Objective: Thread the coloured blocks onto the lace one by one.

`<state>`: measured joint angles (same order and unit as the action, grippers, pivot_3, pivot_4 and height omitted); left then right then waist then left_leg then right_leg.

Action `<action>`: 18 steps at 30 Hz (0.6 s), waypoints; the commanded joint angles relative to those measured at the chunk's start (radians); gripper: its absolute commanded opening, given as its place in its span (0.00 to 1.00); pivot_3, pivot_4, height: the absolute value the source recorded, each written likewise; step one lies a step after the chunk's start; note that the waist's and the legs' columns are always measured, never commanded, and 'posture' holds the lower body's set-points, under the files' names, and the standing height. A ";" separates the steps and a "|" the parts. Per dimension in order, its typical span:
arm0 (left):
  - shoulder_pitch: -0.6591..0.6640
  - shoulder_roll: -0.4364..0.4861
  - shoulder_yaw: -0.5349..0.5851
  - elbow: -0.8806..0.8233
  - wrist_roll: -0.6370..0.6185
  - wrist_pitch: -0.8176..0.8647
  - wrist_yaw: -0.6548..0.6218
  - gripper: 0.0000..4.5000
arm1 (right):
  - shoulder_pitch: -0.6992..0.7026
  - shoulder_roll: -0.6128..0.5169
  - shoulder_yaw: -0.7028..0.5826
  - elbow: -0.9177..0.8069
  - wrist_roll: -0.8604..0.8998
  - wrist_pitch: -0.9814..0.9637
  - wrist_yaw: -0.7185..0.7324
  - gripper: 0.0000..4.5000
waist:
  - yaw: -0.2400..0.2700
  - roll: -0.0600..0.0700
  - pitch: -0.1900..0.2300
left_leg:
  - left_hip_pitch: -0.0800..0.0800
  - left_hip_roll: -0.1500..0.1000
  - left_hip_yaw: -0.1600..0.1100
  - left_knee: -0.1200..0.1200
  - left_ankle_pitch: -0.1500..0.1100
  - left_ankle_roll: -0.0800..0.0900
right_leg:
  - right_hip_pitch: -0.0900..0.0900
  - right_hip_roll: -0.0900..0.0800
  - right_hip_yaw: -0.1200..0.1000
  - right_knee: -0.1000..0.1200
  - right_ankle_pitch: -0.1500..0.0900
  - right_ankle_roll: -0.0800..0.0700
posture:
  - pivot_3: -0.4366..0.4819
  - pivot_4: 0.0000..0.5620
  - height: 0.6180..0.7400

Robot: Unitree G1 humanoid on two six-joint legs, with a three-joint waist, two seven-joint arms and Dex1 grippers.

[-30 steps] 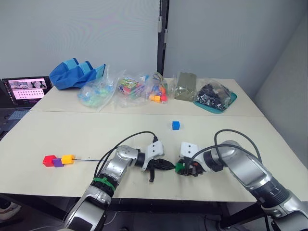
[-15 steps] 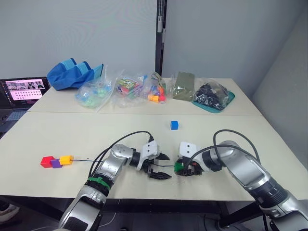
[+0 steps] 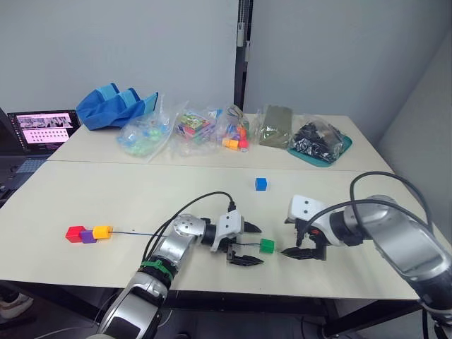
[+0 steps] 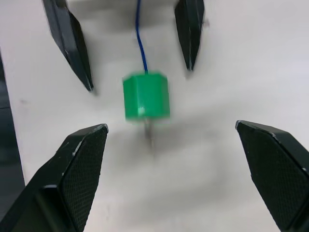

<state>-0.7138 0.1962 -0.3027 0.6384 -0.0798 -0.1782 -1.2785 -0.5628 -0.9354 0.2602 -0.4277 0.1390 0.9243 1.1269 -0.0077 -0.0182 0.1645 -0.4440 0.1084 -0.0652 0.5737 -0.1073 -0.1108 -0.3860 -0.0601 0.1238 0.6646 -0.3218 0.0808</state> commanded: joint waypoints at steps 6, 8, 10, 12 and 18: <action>-0.066 -0.052 -0.029 0.094 0.050 -0.070 0.029 0.88 | 0.088 -0.010 -0.077 -0.100 0.049 0.040 -0.089 1.00 | -0.008 0.000 0.000 | 0.000 0.000 0.000 0.000 0.000 0.000 | 0.000 0.000 0.000 0.000 0.000 0.000 | 0.48 0.27 1.00; -0.072 -0.056 -0.033 0.111 0.059 -0.078 0.031 0.74 | 0.102 -0.006 -0.075 -0.104 0.055 0.037 -0.109 1.00 | -0.007 0.000 0.000 | 0.000 0.000 0.000 0.000 0.000 0.000 | 0.000 0.000 0.000 0.000 0.000 0.000 | 0.48 0.27 1.00; -0.078 -0.060 -0.034 0.124 0.061 -0.083 0.029 0.59 | 0.120 0.003 -0.060 -0.099 0.044 0.012 -0.134 1.00 | -0.006 0.000 0.000 | 0.000 0.000 0.000 0.000 0.000 0.000 | 0.000 0.000 0.000 0.000 0.000 0.000 | 0.48 0.27 1.00; -0.083 -0.062 -0.032 0.136 0.063 -0.086 0.028 0.45 | 0.132 0.013 -0.044 -0.086 0.029 -0.023 -0.157 1.00 | -0.006 0.000 0.000 | 0.000 0.000 0.000 0.000 0.000 0.000 | 0.000 0.000 0.000 0.000 0.000 0.000 | 0.48 0.27 1.00; -0.091 -0.051 -0.032 0.152 0.072 -0.086 0.016 0.29 | 0.159 0.054 0.001 -0.026 -0.009 -0.163 -0.194 1.00 | -0.006 0.000 0.000 | 0.000 0.000 0.000 0.000 0.000 0.000 | 0.000 0.000 0.000 0.000 0.000 0.000 | 0.48 0.27 1.00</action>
<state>-0.7934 0.1403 -0.3340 0.7816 -0.0187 -0.2597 -1.2610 -0.4067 -0.8836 0.2671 -0.4539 0.1404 0.7991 0.9426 -0.0137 -0.0184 0.1646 -0.4436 0.1083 -0.0654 0.5739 -0.1072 -0.1108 -0.3857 -0.0601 0.1238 0.6649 -0.3218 0.0809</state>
